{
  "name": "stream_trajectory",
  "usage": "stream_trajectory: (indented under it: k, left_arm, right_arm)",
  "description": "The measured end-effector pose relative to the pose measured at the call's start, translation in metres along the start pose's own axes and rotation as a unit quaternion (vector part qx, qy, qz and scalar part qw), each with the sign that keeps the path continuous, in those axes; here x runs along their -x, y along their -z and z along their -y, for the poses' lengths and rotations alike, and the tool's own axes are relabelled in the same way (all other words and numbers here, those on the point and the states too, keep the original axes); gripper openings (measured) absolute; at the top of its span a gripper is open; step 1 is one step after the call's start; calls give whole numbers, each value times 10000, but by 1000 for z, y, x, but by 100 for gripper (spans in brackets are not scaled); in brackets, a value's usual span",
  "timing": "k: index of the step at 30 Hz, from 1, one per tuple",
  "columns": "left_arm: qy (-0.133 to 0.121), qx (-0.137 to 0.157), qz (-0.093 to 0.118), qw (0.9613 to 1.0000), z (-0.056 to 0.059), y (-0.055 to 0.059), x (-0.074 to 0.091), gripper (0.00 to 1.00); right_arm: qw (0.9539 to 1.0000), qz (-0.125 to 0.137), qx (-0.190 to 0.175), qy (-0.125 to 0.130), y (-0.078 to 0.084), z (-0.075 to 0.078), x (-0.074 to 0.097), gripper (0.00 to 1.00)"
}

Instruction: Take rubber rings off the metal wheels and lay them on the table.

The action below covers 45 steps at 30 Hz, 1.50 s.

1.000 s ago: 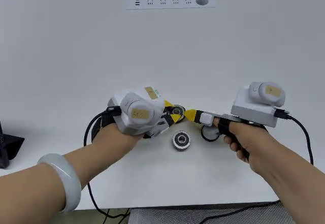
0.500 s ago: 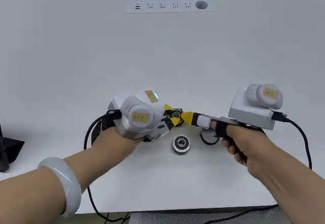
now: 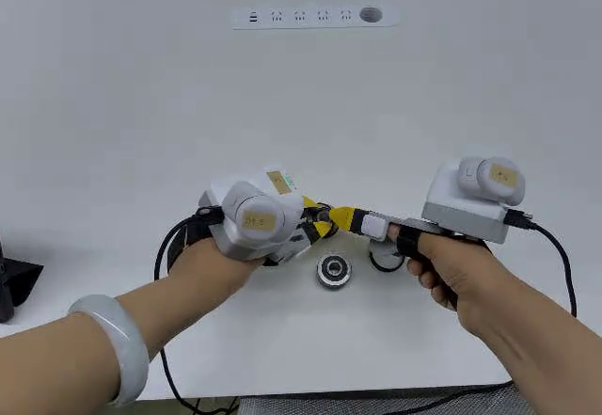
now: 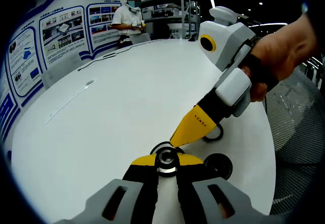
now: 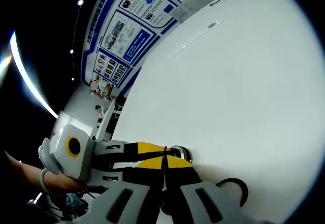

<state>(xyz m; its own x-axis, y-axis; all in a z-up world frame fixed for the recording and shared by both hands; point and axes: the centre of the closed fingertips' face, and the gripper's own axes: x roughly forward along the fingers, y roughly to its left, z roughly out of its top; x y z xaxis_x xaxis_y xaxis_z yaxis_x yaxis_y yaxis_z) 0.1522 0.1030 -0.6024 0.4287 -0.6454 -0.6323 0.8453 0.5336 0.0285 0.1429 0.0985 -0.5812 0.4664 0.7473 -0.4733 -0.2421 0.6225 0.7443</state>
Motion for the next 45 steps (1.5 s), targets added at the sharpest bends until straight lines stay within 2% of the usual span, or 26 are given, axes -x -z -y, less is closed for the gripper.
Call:
stream_trajectory:
  k: [6,11,13,19,32,45]
  left_arm:
    - [48,-142,48,9999,2,-1,3,14]
    - [62,-207,167,9996,4,-5,7,14]
    - [44,-229,277,9993,4,-10,9,15]
    - [-2,-286,357,9990,4,-14,11,18]
    - [-104,-180,310,9993,-1,-7,14,34]
    - [-146,-77,294,9994,-1,-2,15,41]
  right_arm:
    - [10000,-12,29,88,1,3,0,2]
    - [9999,18,28,130,1,5,1,2]
    - [9999,19,34,135,1,5,0,2]
    - [9999,26,45,128,0,4,0,2]
    - [10000,51,60,50,-3,-1,1,2]
    - [9997,207,-7,-95,-4,-11,11,2]
